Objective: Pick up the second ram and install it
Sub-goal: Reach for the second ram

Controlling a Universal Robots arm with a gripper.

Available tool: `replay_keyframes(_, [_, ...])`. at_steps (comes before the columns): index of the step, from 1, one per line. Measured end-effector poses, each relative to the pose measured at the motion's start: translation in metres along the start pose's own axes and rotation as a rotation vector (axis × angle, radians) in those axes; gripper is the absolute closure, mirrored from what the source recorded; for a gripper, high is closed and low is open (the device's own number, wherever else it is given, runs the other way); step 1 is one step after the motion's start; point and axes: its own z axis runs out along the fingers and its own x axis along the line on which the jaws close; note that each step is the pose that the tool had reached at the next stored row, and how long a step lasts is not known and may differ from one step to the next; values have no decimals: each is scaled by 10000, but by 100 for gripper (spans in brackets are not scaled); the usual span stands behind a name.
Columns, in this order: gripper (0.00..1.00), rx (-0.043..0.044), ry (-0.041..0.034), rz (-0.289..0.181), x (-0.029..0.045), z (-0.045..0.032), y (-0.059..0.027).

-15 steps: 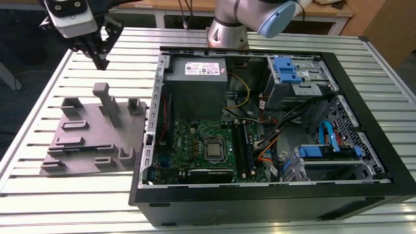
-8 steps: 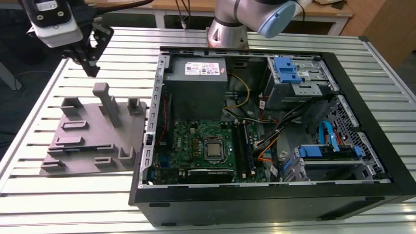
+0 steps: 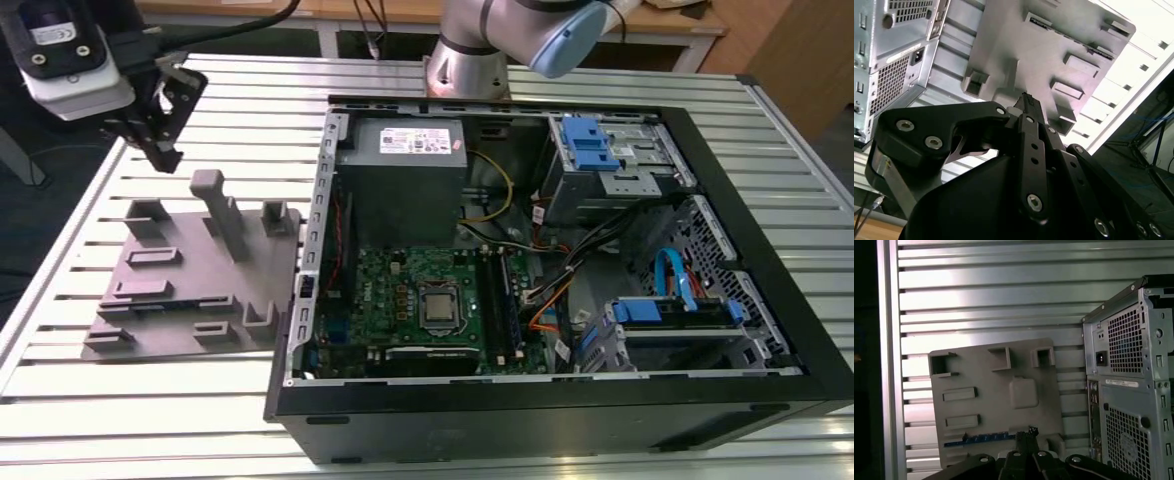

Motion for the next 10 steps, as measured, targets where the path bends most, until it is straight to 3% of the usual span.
replay_keyframes(10, [89,0,0,1,168,86,-109])
